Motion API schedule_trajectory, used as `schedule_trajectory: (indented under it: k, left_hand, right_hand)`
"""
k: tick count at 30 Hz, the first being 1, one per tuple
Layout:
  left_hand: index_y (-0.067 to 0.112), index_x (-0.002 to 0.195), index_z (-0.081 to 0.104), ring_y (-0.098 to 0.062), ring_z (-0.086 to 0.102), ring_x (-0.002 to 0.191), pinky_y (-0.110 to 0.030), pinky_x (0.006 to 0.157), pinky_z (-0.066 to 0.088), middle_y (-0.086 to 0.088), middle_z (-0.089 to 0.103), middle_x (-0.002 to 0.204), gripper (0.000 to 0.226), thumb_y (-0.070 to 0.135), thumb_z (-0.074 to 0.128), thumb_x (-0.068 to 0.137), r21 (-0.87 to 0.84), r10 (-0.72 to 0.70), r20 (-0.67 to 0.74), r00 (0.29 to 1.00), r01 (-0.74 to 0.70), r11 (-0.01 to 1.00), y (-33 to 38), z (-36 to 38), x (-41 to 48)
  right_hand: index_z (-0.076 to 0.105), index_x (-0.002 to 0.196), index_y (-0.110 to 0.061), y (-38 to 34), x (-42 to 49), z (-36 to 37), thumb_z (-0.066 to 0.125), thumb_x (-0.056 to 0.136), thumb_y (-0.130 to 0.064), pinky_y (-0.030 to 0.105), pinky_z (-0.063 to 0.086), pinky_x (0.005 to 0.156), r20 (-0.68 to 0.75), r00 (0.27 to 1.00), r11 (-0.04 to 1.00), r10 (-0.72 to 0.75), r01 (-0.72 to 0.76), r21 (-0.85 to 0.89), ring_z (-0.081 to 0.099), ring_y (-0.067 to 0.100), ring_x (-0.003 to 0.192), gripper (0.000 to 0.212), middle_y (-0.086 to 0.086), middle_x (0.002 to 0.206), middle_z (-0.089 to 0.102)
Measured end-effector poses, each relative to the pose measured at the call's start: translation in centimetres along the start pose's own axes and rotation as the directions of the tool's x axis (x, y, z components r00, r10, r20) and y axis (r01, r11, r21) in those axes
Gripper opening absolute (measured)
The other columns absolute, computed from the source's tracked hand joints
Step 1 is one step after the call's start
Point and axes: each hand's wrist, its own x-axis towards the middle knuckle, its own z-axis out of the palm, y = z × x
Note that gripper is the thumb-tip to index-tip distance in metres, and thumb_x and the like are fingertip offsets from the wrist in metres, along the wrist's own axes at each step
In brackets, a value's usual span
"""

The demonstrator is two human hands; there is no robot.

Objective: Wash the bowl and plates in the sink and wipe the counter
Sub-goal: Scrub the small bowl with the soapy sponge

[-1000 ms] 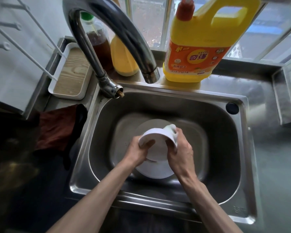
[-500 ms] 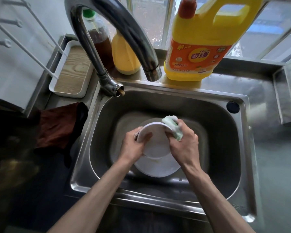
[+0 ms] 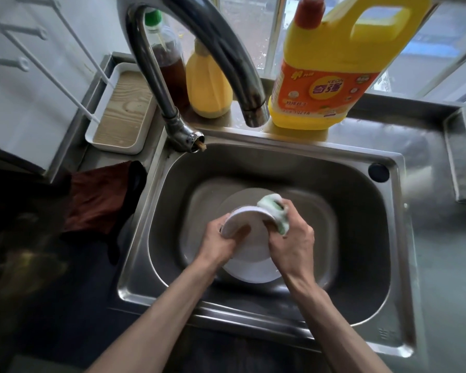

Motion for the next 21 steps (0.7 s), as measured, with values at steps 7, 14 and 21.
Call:
schedule_trajectory:
  k: [7,14,21]
  left_hand:
    - [0.023,0.098,0.072,-0.025,0.072,0.084,-0.038,0.069,0.056,0.003,0.076,0.088,0.019,0.033,0.082,0.085,0.448,0.221,-0.051,0.974,-0.175,0.877,-0.8,-0.7,0.5]
    - [0.025,0.101,0.069,-0.009,0.067,0.080,-0.028,0.062,0.054,0.013,0.071,0.085,0.021,0.031,0.083,0.087,0.157,0.195,0.008,0.981,-0.194,0.968,0.4,-0.8,-0.6]
    - [0.029,0.122,0.066,-0.011,0.067,0.103,-0.027,0.071,0.059,0.001,0.070,0.116,0.072,0.079,0.070,0.070,-0.222,-0.018,0.106,0.994,0.041,0.974,0.6,0.1,-1.4]
  right_hand:
    - [0.063,0.135,-0.019,-0.4,-0.1,-0.1,0.076,0.091,-0.021,0.031,0.050,0.087,0.056,0.995,0.992,-0.079,0.084,-0.089,0.068,0.021,0.107,0.045,-0.002,0.124,0.073]
    - [0.062,0.135,-0.023,0.3,-0.1,-0.6,0.071,0.093,-0.011,0.041,0.057,0.092,0.035,0.999,1.000,-0.019,0.019,0.013,0.069,0.020,0.109,0.045,-0.005,0.123,0.073]
    - [0.063,0.127,-0.033,0.9,-0.4,-0.4,0.067,0.099,-0.022,0.037,0.056,0.090,0.127,0.969,0.960,0.213,-0.231,0.156,0.063,-0.003,0.101,0.031,-0.025,0.105,0.067]
